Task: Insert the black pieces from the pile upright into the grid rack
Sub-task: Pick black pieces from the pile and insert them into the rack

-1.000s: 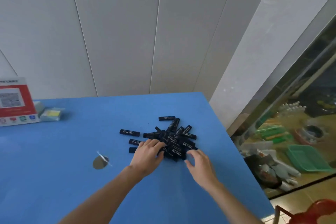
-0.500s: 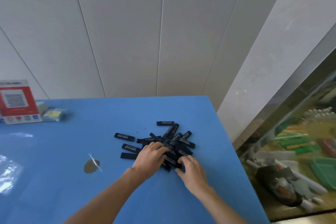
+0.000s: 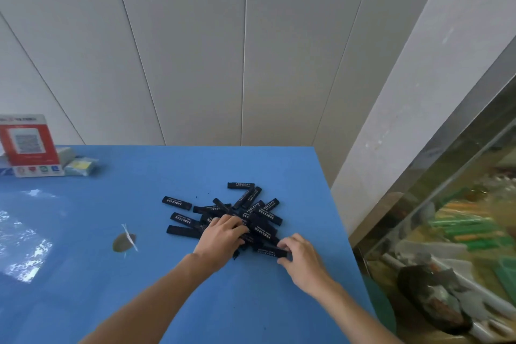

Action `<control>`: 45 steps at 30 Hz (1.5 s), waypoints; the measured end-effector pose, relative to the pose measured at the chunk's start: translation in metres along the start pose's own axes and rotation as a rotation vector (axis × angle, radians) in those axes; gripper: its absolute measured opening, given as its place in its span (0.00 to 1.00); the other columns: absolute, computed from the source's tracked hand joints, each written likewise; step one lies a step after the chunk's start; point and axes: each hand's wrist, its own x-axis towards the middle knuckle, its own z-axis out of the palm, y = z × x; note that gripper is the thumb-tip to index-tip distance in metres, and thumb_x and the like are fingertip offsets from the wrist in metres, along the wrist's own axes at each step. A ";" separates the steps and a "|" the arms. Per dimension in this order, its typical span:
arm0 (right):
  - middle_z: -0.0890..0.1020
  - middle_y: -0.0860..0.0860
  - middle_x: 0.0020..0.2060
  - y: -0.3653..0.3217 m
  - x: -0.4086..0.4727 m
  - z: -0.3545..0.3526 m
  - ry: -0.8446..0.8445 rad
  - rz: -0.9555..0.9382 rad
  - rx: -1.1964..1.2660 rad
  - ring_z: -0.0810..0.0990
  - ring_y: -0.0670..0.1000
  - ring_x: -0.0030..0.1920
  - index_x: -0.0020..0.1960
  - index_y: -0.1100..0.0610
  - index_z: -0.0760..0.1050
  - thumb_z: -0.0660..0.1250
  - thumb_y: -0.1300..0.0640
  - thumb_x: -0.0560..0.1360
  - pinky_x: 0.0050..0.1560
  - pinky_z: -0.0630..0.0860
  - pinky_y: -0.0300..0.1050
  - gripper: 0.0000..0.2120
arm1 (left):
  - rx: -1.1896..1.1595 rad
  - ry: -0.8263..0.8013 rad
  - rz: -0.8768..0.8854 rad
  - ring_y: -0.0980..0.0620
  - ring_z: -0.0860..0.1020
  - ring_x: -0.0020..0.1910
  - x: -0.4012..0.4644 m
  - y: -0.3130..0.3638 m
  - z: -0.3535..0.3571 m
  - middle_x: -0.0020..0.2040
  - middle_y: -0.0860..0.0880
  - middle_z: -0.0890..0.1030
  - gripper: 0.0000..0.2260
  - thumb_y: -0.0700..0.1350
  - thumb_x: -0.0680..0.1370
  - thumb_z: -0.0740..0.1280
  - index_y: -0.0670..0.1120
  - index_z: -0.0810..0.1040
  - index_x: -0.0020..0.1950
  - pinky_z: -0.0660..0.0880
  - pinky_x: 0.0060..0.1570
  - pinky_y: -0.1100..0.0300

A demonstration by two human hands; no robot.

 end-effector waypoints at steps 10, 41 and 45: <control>0.79 0.46 0.38 0.026 -0.001 -0.039 0.038 0.006 0.196 0.75 0.45 0.38 0.44 0.53 0.78 0.70 0.62 0.71 0.44 0.72 0.36 0.06 | 0.009 -0.011 -0.011 0.55 0.74 0.38 0.004 0.017 0.006 0.40 0.56 0.75 0.17 0.42 0.60 0.80 0.53 0.81 0.45 0.74 0.37 0.66; 0.81 0.47 0.44 -0.103 -0.021 0.007 -0.144 -0.317 0.421 0.79 0.42 0.43 0.54 0.49 0.77 0.71 0.58 0.73 0.46 0.76 0.34 0.11 | -0.441 0.096 -0.606 0.49 0.70 0.45 -0.156 0.018 -0.060 0.49 0.52 0.70 0.26 0.41 0.79 0.61 0.67 0.58 0.68 0.69 0.47 0.56; 0.79 0.49 0.46 -0.156 -0.029 0.027 -0.155 -0.338 0.389 0.79 0.44 0.42 0.56 0.47 0.74 0.69 0.58 0.74 0.45 0.78 0.38 0.13 | -0.505 0.113 -0.636 0.50 0.72 0.44 -0.197 -0.009 -0.080 0.47 0.52 0.72 0.26 0.41 0.78 0.64 0.65 0.60 0.67 0.74 0.50 0.52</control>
